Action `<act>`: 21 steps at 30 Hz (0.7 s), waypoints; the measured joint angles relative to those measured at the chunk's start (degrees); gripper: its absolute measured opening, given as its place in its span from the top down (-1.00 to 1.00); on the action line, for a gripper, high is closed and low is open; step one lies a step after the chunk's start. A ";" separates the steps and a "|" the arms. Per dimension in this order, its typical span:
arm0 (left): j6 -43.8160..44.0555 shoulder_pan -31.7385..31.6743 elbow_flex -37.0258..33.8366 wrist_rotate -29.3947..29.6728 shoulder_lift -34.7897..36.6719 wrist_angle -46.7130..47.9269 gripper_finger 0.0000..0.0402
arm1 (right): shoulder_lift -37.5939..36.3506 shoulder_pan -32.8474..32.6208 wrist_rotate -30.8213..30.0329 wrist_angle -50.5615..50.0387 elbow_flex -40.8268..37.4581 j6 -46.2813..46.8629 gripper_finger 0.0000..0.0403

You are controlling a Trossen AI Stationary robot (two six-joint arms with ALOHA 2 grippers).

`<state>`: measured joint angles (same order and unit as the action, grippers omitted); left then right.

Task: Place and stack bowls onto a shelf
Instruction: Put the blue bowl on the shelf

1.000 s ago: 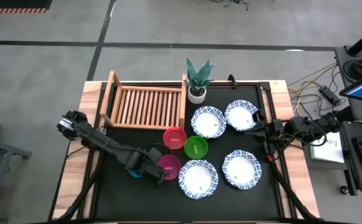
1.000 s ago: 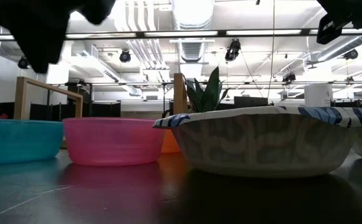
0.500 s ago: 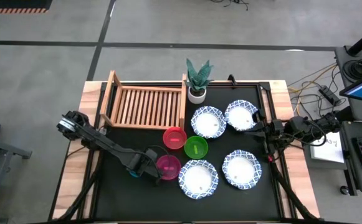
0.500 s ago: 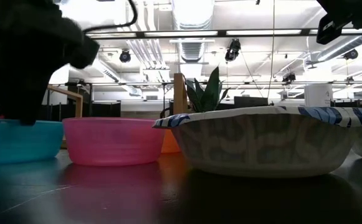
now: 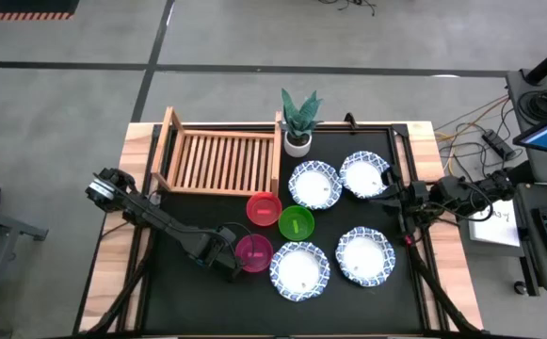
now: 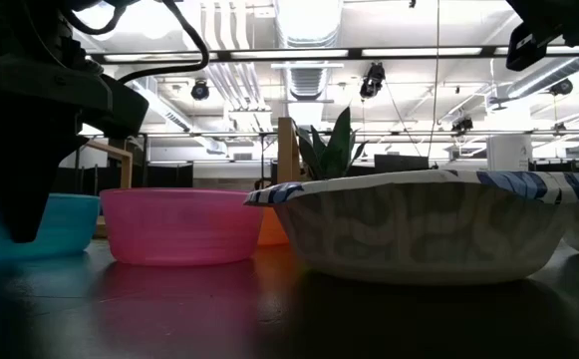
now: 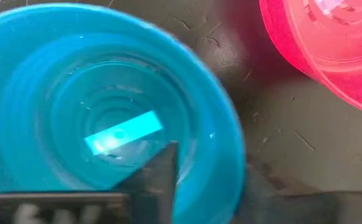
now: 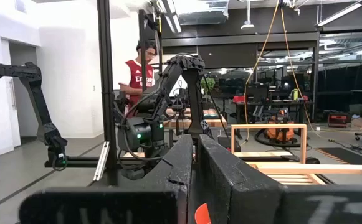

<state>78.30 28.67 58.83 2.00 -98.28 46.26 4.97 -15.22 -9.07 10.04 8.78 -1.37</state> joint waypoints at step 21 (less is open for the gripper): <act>-26.35 -3.79 22.01 23.87 -0.02 31.41 1.00 | 0.00 -0.01 -0.02 -0.12 0.00 -0.11 0.91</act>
<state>51.96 24.87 80.83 25.87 -98.30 77.67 4.97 -15.23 -9.08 9.93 8.78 -1.48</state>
